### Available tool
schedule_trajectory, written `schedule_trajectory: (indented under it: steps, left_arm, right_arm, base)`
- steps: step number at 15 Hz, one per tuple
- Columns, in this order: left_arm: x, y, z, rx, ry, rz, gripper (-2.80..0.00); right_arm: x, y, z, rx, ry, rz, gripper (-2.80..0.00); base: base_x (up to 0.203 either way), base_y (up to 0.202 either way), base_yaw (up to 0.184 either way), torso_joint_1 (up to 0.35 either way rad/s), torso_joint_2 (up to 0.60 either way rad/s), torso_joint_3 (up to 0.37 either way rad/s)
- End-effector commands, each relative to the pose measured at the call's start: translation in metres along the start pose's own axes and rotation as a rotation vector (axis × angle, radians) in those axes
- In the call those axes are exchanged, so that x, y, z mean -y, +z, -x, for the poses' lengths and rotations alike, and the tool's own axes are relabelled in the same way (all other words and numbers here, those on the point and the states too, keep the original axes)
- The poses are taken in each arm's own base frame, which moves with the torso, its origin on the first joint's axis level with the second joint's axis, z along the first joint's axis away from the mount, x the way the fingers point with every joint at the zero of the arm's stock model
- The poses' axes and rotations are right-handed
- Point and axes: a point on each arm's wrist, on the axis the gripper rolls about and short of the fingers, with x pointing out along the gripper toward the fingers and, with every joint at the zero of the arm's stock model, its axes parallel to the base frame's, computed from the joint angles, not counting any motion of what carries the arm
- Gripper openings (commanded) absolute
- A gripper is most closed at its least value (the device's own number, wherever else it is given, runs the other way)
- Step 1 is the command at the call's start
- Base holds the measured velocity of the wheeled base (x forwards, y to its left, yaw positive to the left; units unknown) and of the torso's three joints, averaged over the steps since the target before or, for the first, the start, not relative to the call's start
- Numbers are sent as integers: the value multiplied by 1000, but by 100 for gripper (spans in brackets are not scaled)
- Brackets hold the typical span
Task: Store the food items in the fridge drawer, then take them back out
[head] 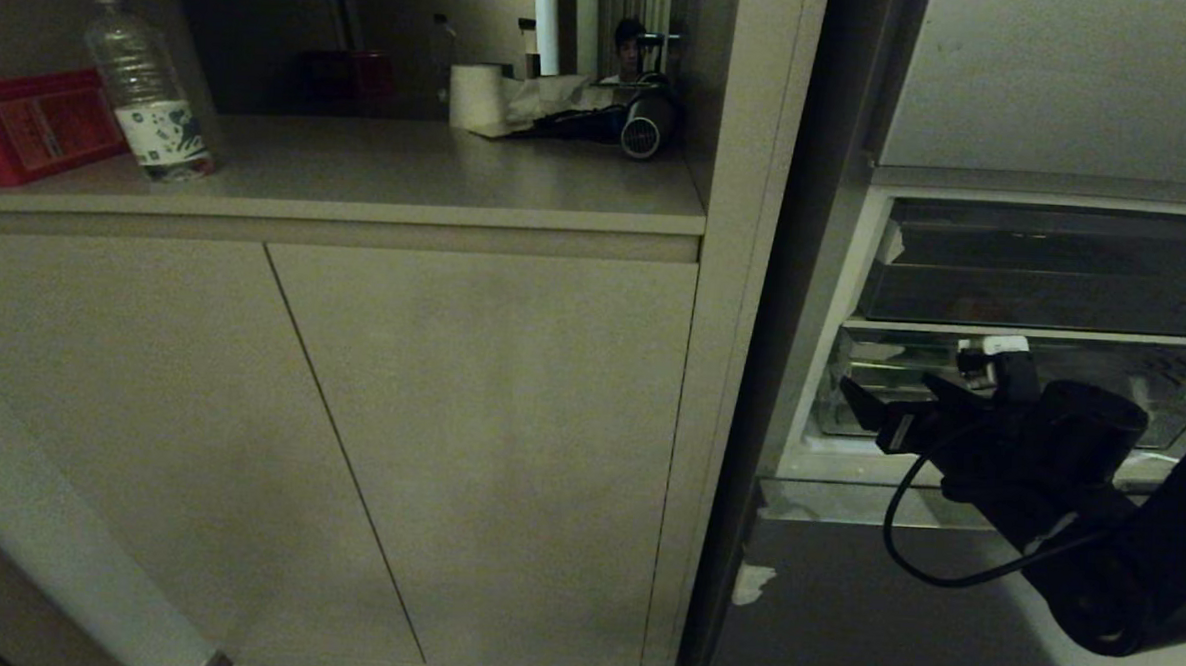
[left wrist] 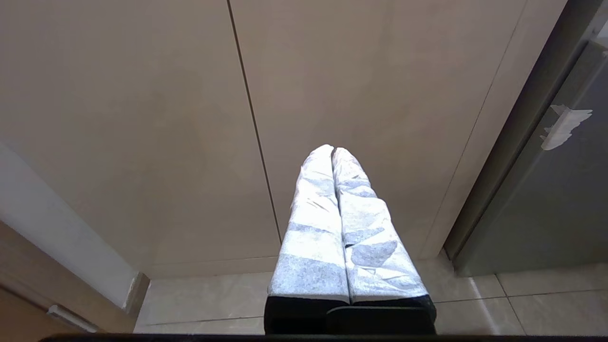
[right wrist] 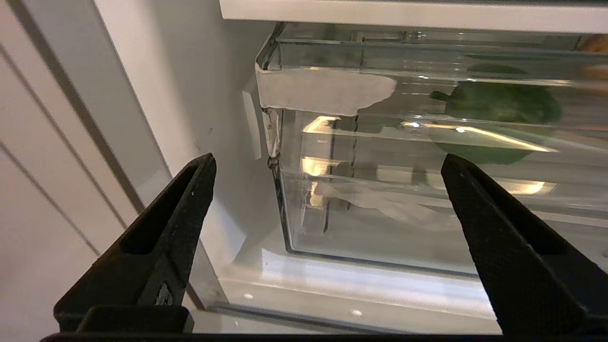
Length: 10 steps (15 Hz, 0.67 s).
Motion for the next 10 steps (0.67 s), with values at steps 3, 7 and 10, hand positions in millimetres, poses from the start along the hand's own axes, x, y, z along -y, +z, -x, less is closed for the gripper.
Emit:
schedule_trajectory:
  steps: [3, 7, 10]
  left_arm:
    - [0, 0, 0, -1, -1, 0, -280]
    - [0, 0, 0, -1, -1, 0, -280]
    - [0, 0, 0, -1, -1, 0, -280]
  right_arm:
    - [0, -1, -10, 21, -1, 0, 0]
    - [-2, -4, -16, 26, 5, 0, 0]
    - [-10, -7, -21, 26, 9, -3, 0]
  base:
    - [0, 0, 0, 0, 0, 0]
    - [0, 0, 0, 0, 0, 0]
    - [0, 0, 0, 0, 0, 0]
